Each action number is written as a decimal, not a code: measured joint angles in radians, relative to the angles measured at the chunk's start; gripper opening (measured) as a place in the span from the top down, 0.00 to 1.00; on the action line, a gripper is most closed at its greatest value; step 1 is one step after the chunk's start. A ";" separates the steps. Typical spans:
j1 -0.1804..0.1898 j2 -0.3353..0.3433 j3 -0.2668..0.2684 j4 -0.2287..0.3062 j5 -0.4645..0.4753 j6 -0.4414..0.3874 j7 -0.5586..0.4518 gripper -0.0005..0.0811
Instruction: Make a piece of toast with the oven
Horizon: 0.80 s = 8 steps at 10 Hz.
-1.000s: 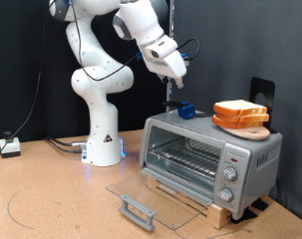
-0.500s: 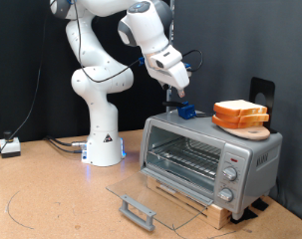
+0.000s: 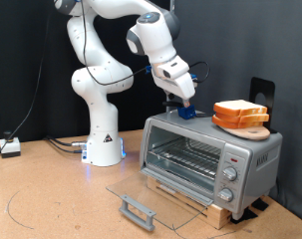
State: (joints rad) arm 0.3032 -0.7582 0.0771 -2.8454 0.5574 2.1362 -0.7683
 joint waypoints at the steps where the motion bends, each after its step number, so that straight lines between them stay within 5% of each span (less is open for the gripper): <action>1: 0.001 0.020 0.012 -0.002 0.013 0.020 0.000 0.00; 8: 0.031 0.110 0.045 -0.003 0.083 0.098 -0.024 0.00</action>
State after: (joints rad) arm 0.3343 -0.6483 0.1224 -2.8488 0.6406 2.2346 -0.7922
